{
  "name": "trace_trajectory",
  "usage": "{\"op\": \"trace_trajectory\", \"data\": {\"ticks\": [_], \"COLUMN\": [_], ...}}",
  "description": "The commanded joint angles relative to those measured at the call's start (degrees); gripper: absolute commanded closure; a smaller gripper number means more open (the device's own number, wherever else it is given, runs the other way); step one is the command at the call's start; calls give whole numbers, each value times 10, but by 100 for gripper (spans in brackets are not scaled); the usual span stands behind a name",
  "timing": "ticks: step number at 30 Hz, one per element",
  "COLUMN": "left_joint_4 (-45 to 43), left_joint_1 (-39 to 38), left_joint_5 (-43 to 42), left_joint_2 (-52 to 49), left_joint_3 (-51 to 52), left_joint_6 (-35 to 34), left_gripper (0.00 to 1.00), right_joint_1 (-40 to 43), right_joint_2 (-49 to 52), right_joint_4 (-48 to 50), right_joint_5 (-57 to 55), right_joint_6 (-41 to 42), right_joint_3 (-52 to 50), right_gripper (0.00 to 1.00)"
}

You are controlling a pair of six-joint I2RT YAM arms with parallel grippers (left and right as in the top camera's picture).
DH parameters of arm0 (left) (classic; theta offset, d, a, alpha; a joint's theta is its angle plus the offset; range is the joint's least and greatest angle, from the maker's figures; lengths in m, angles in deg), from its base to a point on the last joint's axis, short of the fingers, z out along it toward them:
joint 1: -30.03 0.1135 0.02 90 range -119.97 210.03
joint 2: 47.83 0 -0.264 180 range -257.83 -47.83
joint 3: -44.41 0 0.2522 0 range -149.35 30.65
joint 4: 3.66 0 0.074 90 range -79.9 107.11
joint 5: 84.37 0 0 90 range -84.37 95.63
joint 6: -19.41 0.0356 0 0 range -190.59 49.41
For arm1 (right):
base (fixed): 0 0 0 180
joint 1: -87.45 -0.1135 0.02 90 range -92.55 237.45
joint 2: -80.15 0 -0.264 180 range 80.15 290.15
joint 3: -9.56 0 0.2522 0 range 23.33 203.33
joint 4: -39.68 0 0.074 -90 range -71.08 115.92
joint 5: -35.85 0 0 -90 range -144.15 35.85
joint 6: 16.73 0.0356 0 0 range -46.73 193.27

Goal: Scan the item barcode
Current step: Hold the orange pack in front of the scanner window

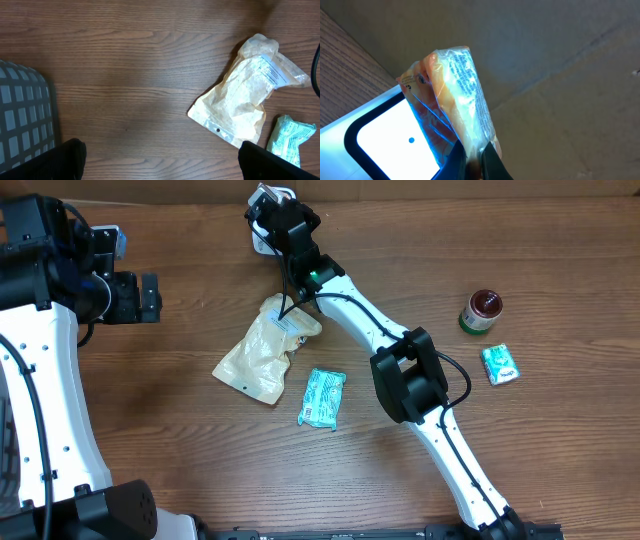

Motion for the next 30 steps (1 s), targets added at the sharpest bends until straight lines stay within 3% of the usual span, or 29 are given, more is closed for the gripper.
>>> {"op": "trace_trajectory", "data": {"ticks": [1, 7, 16, 24, 30], "left_joint_4": [0, 0, 0, 0, 0], "left_joint_1": [-7, -7, -7, -7, -7], "left_joint_5": [0, 0, 0, 0, 0], "left_joint_2": [-3, -3, -3, -3, -3], "left_joint_3": [0, 0, 0, 0, 0], "left_joint_6": [12, 12, 12, 12, 12], "left_gripper": [0, 0, 0, 0, 1], "right_joint_1": [2, 2, 2, 3, 13], "right_joint_2": [-5, -24, -136, -311, -415], "right_joint_4": [4, 4, -34, -313, -595], "right_joint_5": [-1, -1, -2, -1, 0], "right_joint_6": [-6, 4, 143, 444, 587], "right_joint_3": [11, 11, 11, 11, 11], "right_gripper": [96, 96, 96, 96, 96]}}
